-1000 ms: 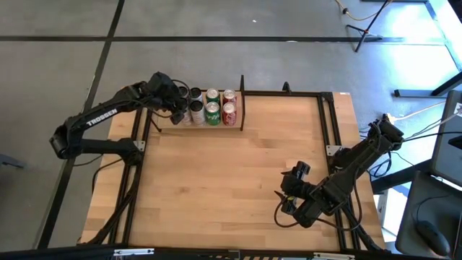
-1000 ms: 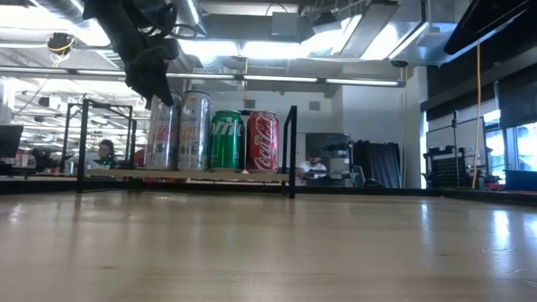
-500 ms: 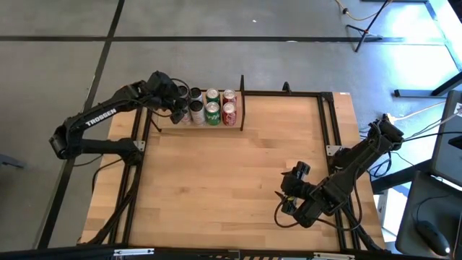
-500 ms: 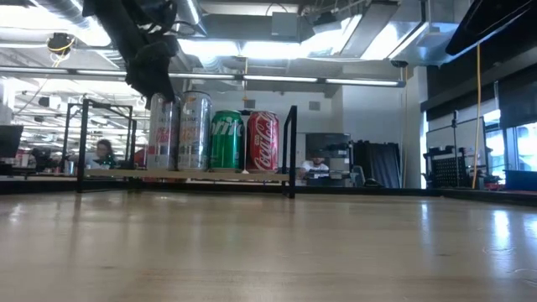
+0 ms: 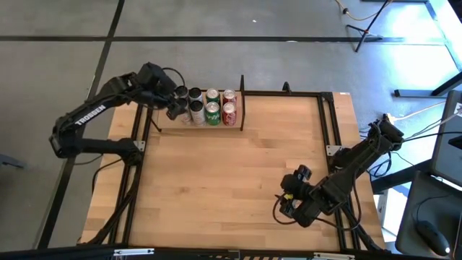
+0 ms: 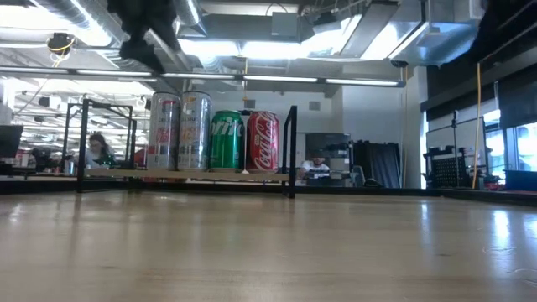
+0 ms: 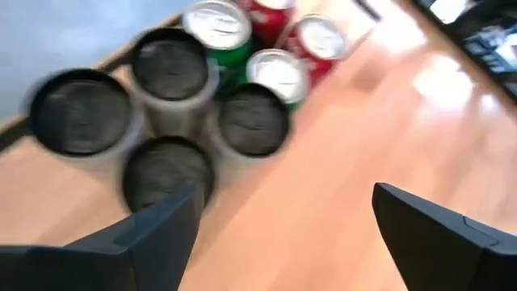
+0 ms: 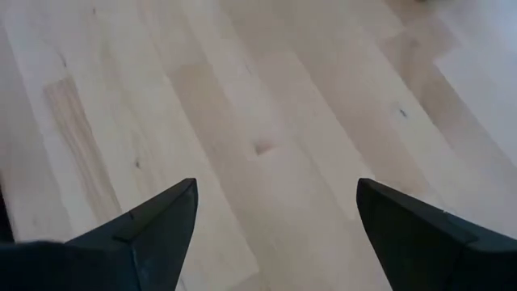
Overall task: Place canned beverage on shelf
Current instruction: Return to Home Position
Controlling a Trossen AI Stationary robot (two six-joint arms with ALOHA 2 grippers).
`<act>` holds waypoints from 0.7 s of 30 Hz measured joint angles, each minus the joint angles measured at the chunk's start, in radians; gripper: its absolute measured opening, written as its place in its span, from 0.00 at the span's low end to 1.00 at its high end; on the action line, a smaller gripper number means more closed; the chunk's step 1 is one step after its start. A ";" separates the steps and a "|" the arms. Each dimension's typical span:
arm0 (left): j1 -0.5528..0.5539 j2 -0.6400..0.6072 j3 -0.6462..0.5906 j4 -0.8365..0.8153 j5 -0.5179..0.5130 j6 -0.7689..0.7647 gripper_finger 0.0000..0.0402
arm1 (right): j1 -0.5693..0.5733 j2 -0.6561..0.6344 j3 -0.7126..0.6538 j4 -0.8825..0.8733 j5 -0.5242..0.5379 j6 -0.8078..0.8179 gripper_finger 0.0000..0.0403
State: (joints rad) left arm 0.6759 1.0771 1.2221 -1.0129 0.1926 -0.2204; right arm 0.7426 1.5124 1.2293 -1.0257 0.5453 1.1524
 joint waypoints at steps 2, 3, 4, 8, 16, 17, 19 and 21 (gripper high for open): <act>-0.058 -0.008 0.017 0.000 0.002 -0.040 0.85 | -0.020 -0.003 0.012 -0.006 -0.003 -0.070 0.81; -0.093 -0.018 0.025 0.003 -0.008 -0.052 0.83 | -0.028 -0.009 0.021 -0.012 0.010 -0.104 0.81; -0.133 -0.034 0.032 0.011 -0.023 -0.068 0.81 | -0.038 -0.019 0.032 -0.019 0.029 -0.133 0.81; -0.312 -0.100 0.037 0.048 -0.134 -0.119 0.69 | -0.111 -0.084 0.050 -0.020 0.069 -0.263 0.79; -0.460 -0.223 -0.110 0.255 -0.164 0.046 0.32 | -0.327 -0.275 0.025 0.105 0.004 -0.517 0.46; -0.457 -0.242 -0.138 0.282 -0.154 0.059 0.28 | -0.360 -0.297 0.009 0.150 -0.049 -0.557 0.40; -0.451 -0.290 -0.199 0.349 -0.130 0.076 0.21 | -0.430 -0.340 -0.031 0.245 -0.153 -0.630 0.29; -0.448 -0.344 -0.267 0.426 -0.119 0.074 0.15 | -0.496 -0.378 -0.081 0.326 -0.235 -0.663 0.20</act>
State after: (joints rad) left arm 0.2279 0.7334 0.9549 -0.5865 0.0740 -0.1462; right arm 0.2465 1.1339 1.1484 -0.7001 0.3100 0.4896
